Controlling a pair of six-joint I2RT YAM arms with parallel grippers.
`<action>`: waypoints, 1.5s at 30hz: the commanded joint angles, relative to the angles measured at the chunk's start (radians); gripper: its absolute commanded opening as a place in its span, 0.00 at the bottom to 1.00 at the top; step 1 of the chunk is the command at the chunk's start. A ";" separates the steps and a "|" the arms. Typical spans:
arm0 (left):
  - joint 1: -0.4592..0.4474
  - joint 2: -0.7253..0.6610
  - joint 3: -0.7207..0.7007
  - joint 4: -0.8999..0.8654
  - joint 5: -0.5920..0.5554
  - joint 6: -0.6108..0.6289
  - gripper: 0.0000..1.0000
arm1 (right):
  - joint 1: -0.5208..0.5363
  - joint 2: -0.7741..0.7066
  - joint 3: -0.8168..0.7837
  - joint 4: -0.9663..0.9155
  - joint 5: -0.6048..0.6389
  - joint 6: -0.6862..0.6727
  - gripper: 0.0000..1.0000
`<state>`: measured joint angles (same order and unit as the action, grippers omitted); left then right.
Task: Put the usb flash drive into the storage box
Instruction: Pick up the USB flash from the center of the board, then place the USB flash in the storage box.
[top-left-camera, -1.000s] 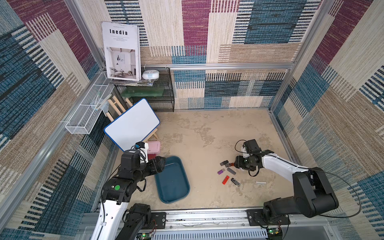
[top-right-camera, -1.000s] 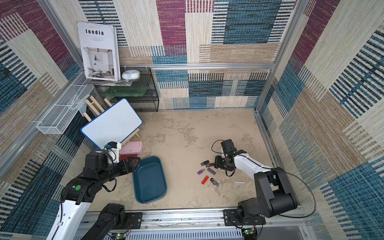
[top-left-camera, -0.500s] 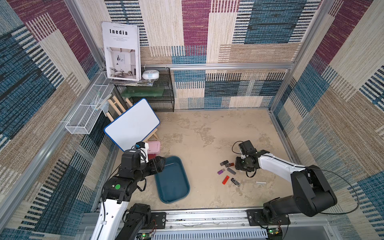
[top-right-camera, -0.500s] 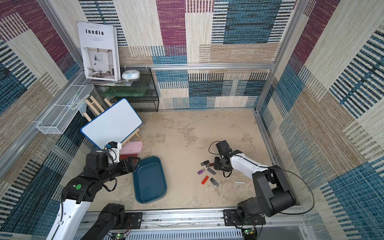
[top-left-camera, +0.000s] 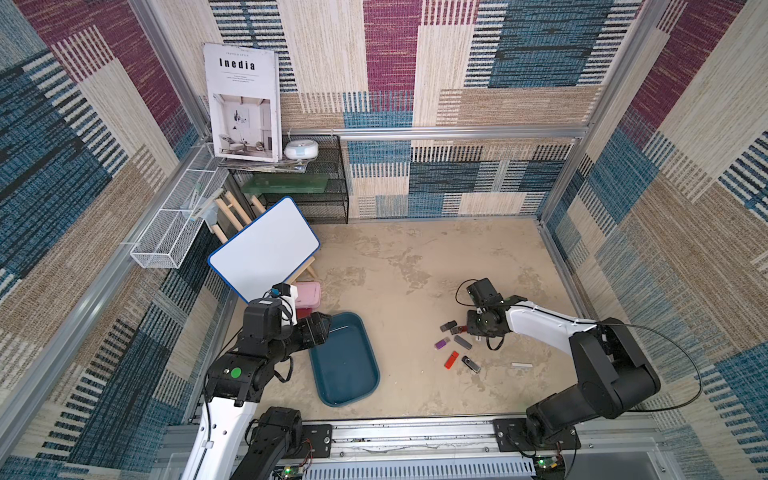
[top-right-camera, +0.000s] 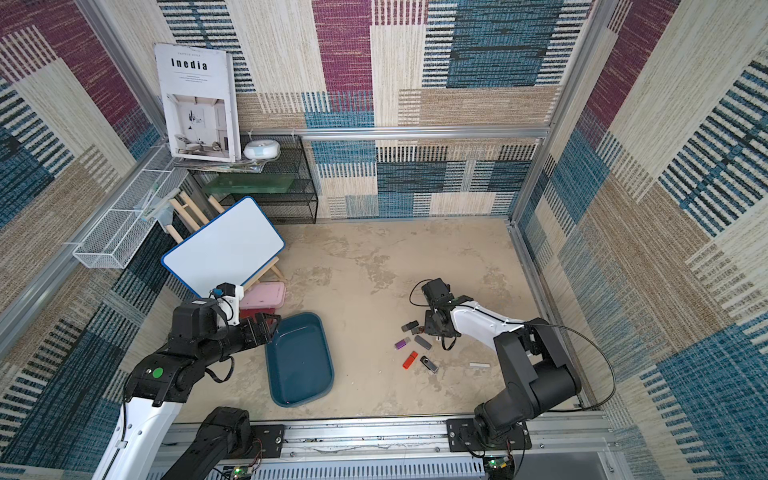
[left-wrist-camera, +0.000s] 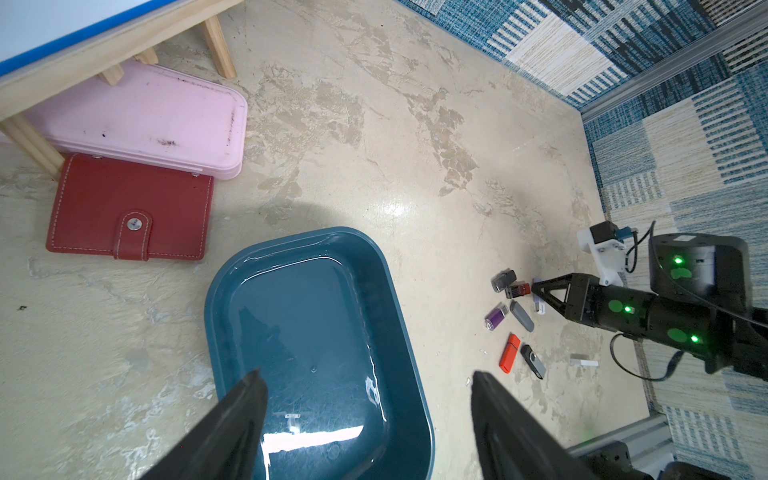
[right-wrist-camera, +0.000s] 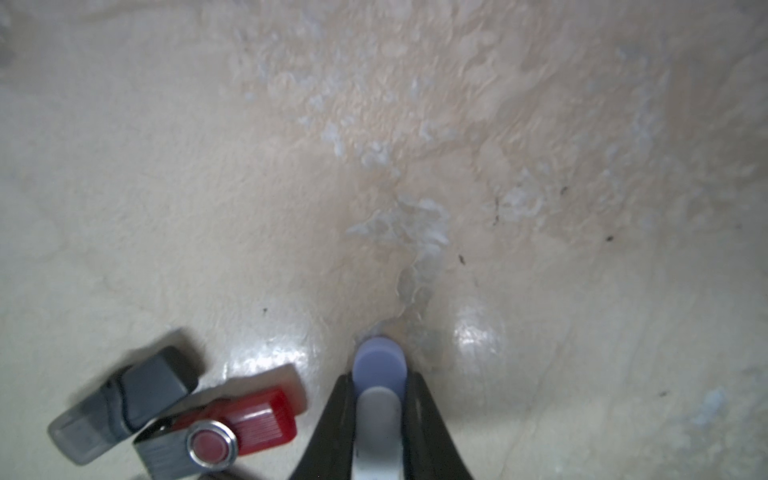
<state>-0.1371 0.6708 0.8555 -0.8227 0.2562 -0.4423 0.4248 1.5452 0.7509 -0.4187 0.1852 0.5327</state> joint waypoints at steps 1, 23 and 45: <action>-0.001 0.000 0.001 0.000 -0.014 0.000 0.81 | 0.005 0.028 -0.014 -0.095 -0.054 0.010 0.16; -0.004 -0.006 0.005 -0.013 -0.071 -0.009 0.80 | 0.563 0.129 0.547 0.038 -0.247 0.167 0.10; -0.009 -0.003 0.004 -0.017 -0.102 -0.018 0.80 | 0.649 0.659 1.028 -0.150 -0.006 0.304 0.07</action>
<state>-0.1452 0.6682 0.8558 -0.8242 0.1558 -0.4614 1.0809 2.2021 1.7763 -0.5034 0.0906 0.7971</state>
